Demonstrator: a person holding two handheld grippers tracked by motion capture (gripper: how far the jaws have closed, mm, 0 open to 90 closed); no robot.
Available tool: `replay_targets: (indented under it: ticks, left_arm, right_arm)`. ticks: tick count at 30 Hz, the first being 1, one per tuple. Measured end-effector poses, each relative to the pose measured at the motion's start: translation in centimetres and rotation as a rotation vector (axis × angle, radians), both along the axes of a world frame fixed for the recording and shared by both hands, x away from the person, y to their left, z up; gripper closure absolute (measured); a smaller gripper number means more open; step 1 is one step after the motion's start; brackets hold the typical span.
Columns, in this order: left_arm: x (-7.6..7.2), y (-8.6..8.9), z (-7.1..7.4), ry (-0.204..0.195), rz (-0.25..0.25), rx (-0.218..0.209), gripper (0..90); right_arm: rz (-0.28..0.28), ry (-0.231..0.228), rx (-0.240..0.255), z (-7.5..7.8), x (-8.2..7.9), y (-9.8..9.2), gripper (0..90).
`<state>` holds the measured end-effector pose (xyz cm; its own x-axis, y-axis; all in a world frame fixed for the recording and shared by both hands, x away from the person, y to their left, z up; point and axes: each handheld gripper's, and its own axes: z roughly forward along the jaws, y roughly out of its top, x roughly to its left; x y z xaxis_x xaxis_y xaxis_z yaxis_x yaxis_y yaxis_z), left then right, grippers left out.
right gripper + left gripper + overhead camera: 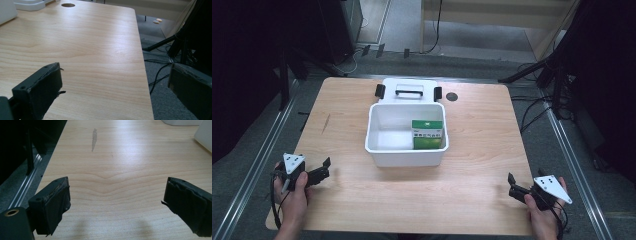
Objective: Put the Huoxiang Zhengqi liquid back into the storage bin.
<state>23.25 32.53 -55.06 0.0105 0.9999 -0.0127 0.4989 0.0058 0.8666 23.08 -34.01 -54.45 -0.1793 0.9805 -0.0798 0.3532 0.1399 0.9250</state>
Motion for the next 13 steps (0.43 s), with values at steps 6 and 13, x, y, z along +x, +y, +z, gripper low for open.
replay_targets:
  ticks: [6, 13]
  left_arm:
    - [0.01, 0.02, -0.02, -0.002, 0.001, -0.004, 7.0]
    - [0.03, 0.02, -0.02, 0.000, 0.002, -0.006, 7.0]
  right_arm:
    - [0.011, 0.012, 0.024, -0.01, 0.16, -0.31, 0.0]
    - [-0.005, 0.010, 0.051, 0.19, 0.09, -0.67, 0.0]
